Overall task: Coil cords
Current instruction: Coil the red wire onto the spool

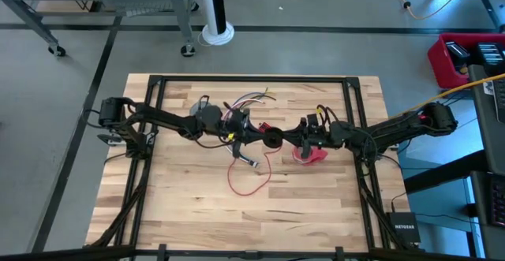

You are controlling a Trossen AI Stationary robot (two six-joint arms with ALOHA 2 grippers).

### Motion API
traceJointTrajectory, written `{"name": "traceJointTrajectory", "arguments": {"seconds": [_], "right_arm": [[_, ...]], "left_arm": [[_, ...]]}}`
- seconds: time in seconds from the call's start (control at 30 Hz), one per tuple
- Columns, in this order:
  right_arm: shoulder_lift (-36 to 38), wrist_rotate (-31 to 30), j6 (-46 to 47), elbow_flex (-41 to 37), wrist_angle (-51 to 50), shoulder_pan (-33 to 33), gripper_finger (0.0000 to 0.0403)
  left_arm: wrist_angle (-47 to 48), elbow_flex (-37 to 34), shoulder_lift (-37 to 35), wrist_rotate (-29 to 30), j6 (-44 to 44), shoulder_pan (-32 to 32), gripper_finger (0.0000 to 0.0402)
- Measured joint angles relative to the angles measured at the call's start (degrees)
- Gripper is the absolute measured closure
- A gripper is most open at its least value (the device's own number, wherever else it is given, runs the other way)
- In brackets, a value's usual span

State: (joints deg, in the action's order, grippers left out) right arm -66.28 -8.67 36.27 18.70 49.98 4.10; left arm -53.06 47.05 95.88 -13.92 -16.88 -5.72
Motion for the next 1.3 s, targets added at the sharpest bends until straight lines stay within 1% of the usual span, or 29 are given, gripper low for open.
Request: {"name": "traceJointTrajectory", "arguments": {"seconds": [0.13, 0.27, 0.33, 0.6, 0.7, 0.87, 1.1, 1.3], "right_arm": [[0.02, -1.30, 0.93, 0.00, 0.21, 0.00, 0.0397], [0.02, -1.26, 0.96, 0.04, 0.27, 0.00, 0.0396], [0.02, -1.18, 0.95, 0.04, 0.24, 0.00, 0.0398], [0.00, -1.26, 0.94, 0.02, -0.13, 0.00, 0.0399], [0.22, -1.33, 0.94, -0.07, -0.51, 0.00, 0.0399], [0.35, -2.04, 0.96, -0.11, -0.90, -0.09, 0.0400], [0.39, -2.71, 1.53, -0.11, -0.93, -0.07, 0.0400], [0.57, -2.27, 1.64, -0.04, 0.27, -0.04, 0.0400]], "left_arm": [[0.40, 0.00, -0.59, -0.12, -2.23, -1.15, 0.0398], [1.07, 0.00, -0.85, -1.47, -2.71, -1.61, 0.0398], [1.46, 0.01, -0.86, -2.37, -2.30, -1.56, 0.0398], [4.00, 0.03, -0.99, -2.77, -0.43, -1.80, 0.0398], [5.96, 0.06, -1.06, -2.66, 0.77, -2.74, 0.0398], [8.53, 0.13, -1.16, -2.98, 0.37, -4.78, 0.0397], [8.36, 0.11, -1.12, -2.46, 0.34, -4.82, 0.0397], [2.95, -0.08, -0.97, -1.98, 1.06, -3.92, 0.0397]]}}
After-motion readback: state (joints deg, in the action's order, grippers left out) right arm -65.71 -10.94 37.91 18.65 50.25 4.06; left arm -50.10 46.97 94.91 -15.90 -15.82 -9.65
